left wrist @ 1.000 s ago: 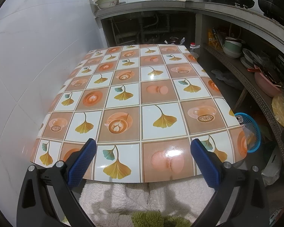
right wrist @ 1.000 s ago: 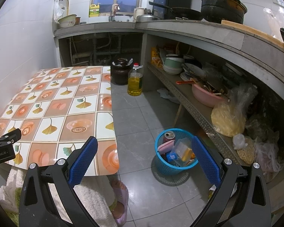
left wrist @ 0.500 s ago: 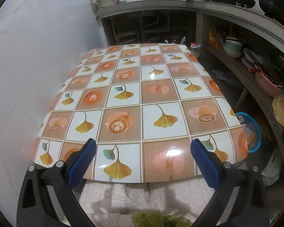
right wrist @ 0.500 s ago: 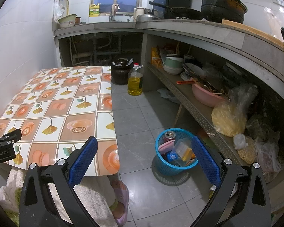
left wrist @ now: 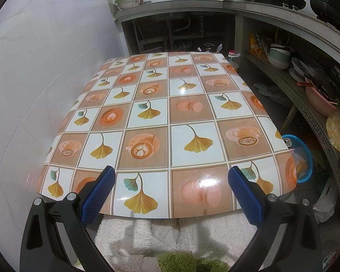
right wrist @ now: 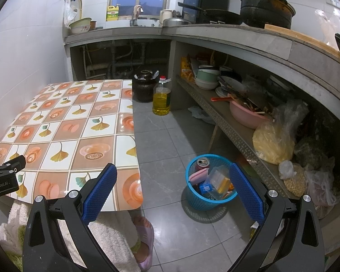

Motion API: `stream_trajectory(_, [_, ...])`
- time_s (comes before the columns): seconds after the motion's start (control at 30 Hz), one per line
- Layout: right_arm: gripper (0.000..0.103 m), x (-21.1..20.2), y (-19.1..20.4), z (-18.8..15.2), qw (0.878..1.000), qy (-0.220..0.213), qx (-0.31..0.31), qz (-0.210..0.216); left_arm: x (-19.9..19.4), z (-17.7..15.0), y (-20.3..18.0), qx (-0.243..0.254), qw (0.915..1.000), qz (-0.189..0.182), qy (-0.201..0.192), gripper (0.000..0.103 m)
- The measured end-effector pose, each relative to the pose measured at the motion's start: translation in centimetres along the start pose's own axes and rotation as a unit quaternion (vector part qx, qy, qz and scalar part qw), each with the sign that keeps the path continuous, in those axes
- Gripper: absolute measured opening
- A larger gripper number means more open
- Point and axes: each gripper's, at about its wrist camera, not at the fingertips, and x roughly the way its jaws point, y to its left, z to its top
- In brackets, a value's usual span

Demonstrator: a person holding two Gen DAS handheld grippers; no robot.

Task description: Collect trash

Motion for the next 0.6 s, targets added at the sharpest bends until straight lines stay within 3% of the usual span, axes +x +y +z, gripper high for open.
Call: stream_trajectory(0.6, [0.095, -0.04, 0.17, -0.03, 1.0, 0.0, 0.002, 0.0, -0.04, -0.26, 0.07, 0.0, 1.0, 0.0, 0.001, 0.098])
